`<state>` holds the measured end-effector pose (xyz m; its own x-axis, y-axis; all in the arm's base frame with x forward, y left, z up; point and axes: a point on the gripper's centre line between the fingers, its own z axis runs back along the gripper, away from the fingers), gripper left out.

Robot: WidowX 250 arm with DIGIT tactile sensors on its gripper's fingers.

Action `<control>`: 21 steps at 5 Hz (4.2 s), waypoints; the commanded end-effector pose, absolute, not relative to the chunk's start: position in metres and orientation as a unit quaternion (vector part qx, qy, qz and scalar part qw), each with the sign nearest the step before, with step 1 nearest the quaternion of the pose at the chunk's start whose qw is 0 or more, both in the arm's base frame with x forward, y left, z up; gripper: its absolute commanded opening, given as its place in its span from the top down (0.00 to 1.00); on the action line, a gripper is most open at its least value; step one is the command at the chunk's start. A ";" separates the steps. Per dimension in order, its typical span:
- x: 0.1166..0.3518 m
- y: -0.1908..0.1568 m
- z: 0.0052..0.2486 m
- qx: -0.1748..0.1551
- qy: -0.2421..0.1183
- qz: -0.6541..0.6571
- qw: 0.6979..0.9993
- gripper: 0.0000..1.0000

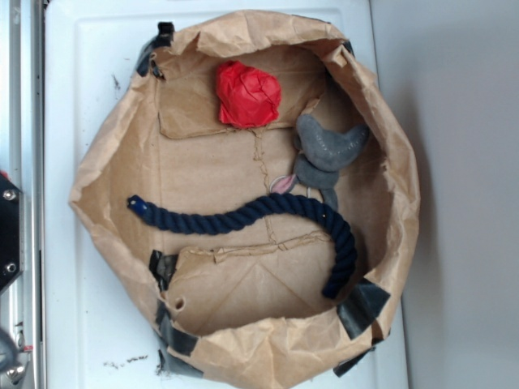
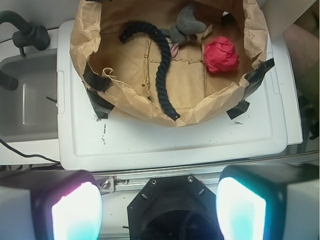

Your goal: Grab the red paper.

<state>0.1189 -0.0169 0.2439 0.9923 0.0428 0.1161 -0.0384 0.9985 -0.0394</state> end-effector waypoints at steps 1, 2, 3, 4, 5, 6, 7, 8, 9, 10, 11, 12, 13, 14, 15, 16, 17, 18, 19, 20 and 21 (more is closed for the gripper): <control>0.119 -0.017 0.244 -0.019 -0.059 0.020 0.998 0.00; 0.154 -0.022 0.242 0.000 -0.098 0.033 0.995 0.00; 0.198 0.002 0.230 -0.031 -0.078 0.085 0.993 0.00; 0.198 0.002 0.230 -0.031 -0.078 0.085 0.993 0.00; 0.198 0.002 0.230 -0.031 -0.078 0.085 0.993 0.00; 0.198 0.002 0.230 -0.031 -0.078 0.085 0.993 0.00; 0.242 0.014 0.180 0.006 -0.066 0.153 0.986 0.00; 0.261 0.026 0.137 0.011 -0.058 0.239 0.969 0.00; 0.272 0.034 0.113 -0.006 -0.053 0.322 0.945 0.00; 0.272 0.034 0.113 -0.006 -0.053 0.322 0.945 0.00; 0.272 0.034 0.113 -0.006 -0.053 0.322 0.945 0.00; 0.273 0.044 0.098 -0.014 -0.120 0.389 0.913 0.00; 0.280 0.050 0.081 -0.017 -0.125 0.412 0.902 0.00; 0.275 0.054 0.080 -0.014 -0.134 0.429 0.893 0.00; 0.274 0.068 0.092 -0.005 -0.107 0.453 0.885 0.00; 0.267 0.088 0.101 -0.009 -0.096 0.475 0.875 0.00; 0.256 0.106 0.107 0.026 -0.119 0.510 0.852 0.00; 0.256 0.109 0.101 0.041 -0.119 0.509 0.851 0.00; 0.261 0.110 0.078 0.071 -0.105 0.506 0.853 0.00; 0.270 0.108 0.055 0.092 -0.088 0.501 0.856 0.00; 0.276 0.103 0.037 0.105 -0.072 0.494 0.860 0.00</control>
